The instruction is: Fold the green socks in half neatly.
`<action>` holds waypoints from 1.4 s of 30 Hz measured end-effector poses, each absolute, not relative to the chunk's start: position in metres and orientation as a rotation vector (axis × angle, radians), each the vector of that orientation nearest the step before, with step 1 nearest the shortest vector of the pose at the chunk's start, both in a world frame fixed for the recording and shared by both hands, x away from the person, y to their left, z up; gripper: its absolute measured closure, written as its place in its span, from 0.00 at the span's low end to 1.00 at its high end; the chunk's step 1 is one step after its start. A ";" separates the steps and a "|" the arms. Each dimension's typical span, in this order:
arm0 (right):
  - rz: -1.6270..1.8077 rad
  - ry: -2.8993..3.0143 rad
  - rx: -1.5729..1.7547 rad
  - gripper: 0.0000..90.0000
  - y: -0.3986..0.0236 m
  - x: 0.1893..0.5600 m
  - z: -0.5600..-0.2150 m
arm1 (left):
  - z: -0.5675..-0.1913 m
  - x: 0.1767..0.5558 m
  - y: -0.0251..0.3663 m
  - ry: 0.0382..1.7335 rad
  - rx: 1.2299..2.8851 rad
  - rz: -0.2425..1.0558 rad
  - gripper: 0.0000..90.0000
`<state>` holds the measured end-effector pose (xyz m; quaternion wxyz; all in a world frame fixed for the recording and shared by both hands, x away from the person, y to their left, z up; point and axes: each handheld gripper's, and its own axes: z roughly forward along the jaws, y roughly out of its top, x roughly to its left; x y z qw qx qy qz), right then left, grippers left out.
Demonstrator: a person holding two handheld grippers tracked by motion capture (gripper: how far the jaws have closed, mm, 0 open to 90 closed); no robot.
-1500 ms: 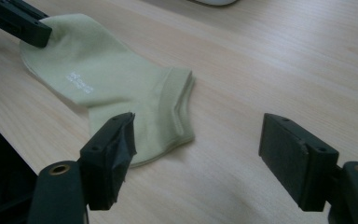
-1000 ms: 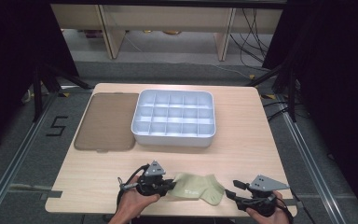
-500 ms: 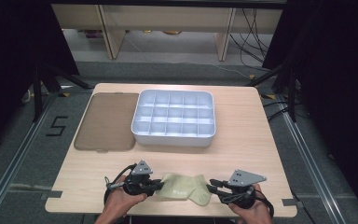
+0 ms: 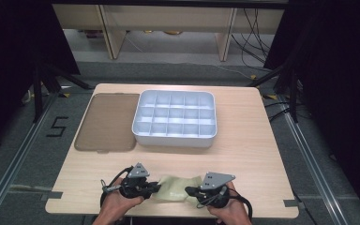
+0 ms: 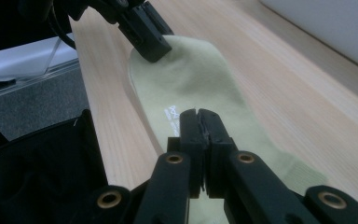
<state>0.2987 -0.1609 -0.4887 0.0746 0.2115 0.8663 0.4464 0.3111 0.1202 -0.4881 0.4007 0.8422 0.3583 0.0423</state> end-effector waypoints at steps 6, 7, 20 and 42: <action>1.329 2.639 0.625 0.99 -0.145 0.304 -0.495 | -0.487 0.312 0.120 0.900 2.140 0.100 0.92; 1.308 2.656 0.632 0.99 -0.138 0.305 -0.498 | -0.486 0.312 0.121 0.890 2.144 0.100 0.92; 1.211 2.742 0.577 1.00 -0.112 0.321 -0.515 | -0.476 0.317 0.128 0.900 2.114 0.101 0.92; 1.149 2.660 0.727 1.00 -0.124 0.354 -0.509 | -0.464 0.316 0.115 0.891 2.073 0.097 0.91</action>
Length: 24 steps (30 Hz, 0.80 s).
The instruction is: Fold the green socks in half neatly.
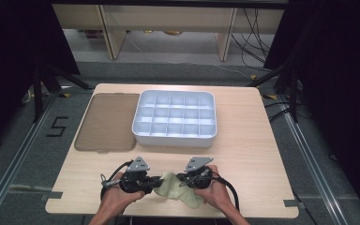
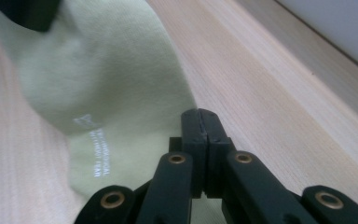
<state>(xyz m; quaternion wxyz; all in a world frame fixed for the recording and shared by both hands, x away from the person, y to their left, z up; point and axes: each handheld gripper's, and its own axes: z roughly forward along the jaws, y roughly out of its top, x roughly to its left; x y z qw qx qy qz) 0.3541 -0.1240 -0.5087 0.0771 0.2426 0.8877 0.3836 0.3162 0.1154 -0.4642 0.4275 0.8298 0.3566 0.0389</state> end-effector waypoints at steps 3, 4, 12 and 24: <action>1.148 2.671 0.722 1.00 -0.121 0.358 -0.513 | -0.461 0.316 0.113 0.878 2.064 0.105 0.91; 1.157 2.677 0.735 1.00 -0.118 0.360 -0.513 | -0.459 0.317 0.113 0.860 2.077 0.107 0.91; 1.170 2.680 0.730 1.00 -0.112 0.364 -0.512 | -0.457 0.320 0.114 0.865 2.078 0.120 0.91; 1.190 2.628 0.750 1.00 -0.168 0.344 -0.489 | -0.456 0.319 0.111 0.878 2.071 0.125 0.91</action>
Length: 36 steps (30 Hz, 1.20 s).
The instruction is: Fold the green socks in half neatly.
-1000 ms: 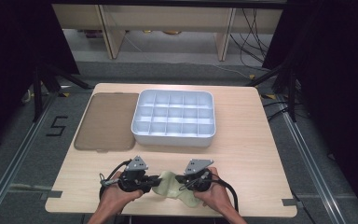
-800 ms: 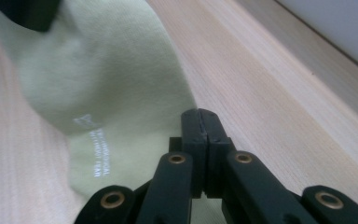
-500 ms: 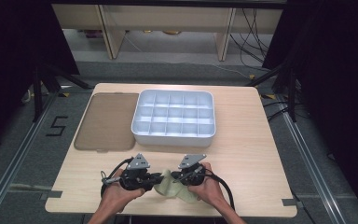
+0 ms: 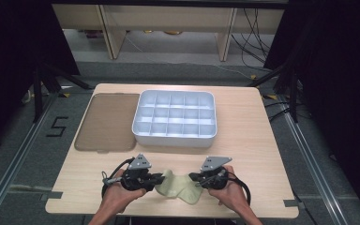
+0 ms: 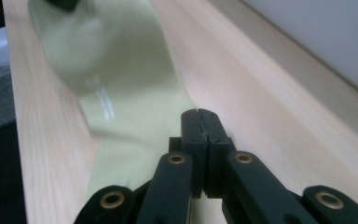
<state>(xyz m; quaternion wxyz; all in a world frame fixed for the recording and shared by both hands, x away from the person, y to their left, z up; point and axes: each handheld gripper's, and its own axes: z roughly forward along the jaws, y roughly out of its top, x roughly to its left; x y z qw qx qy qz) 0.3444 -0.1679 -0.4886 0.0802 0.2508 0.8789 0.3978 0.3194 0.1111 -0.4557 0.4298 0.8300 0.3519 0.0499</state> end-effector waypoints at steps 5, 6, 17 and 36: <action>1.156 2.647 0.790 1.00 -0.187 0.336 -0.497 | -0.455 0.321 0.106 0.876 2.092 0.129 0.91; 1.160 2.650 0.784 1.00 -0.188 0.336 -0.498 | -0.456 0.321 0.104 0.886 2.071 0.116 0.91; 1.084 2.694 0.735 1.00 -0.174 0.339 -0.506 | -0.452 0.325 0.085 0.837 2.087 0.088 0.90; 1.133 2.685 0.772 0.99 -0.176 0.342 -0.509 | -0.474 0.327 0.031 0.760 2.189 0.034 0.88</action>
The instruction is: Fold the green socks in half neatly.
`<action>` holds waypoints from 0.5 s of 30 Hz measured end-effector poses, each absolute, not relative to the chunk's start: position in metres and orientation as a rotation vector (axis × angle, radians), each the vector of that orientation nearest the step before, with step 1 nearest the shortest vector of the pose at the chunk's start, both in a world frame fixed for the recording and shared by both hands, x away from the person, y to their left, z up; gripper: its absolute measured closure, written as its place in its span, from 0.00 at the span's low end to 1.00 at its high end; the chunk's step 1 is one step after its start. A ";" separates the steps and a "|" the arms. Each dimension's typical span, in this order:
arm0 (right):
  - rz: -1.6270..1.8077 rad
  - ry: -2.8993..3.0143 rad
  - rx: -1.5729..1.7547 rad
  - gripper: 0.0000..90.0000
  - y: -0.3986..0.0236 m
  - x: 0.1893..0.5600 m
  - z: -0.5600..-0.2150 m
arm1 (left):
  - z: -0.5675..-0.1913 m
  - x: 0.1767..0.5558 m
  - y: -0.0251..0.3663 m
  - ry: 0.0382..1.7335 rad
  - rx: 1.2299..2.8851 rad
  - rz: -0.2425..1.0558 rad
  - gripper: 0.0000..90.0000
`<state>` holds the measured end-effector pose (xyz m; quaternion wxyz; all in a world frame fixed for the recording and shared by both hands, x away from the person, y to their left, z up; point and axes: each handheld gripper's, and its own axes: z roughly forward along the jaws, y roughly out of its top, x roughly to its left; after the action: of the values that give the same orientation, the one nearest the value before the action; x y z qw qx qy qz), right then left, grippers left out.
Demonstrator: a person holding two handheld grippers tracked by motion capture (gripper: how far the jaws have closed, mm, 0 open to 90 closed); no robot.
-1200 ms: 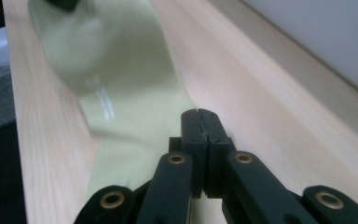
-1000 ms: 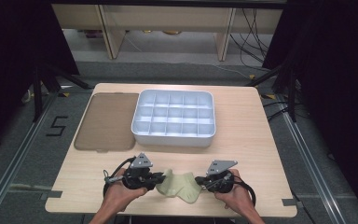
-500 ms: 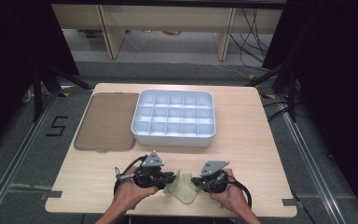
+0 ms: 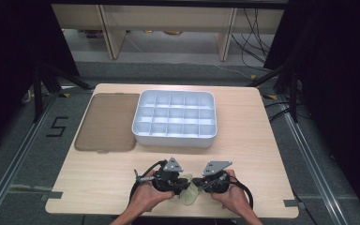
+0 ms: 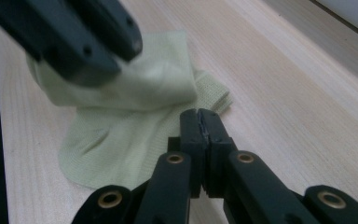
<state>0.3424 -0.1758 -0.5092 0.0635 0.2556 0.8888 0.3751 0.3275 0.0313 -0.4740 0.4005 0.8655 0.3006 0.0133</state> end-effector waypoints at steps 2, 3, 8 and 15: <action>1.141 2.679 0.781 0.98 -0.177 0.343 -0.509 | -0.477 0.327 0.029 0.768 2.202 0.023 0.88; 1.148 2.675 0.782 0.98 -0.178 0.343 -0.508 | -0.477 0.327 0.029 0.768 2.202 0.023 0.88; 1.186 2.641 0.801 0.98 -0.186 0.345 -0.503 | -0.482 0.329 0.026 0.798 2.174 0.000 0.86; 1.214 2.604 0.820 0.97 -0.195 0.343 -0.497 | -0.478 0.328 0.030 0.777 2.113 -0.057 0.67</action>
<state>0.3428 -0.1952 -0.4968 0.0766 0.2737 0.8690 0.4050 0.3279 0.0297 -0.4780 0.4301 0.8470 0.3116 -0.0228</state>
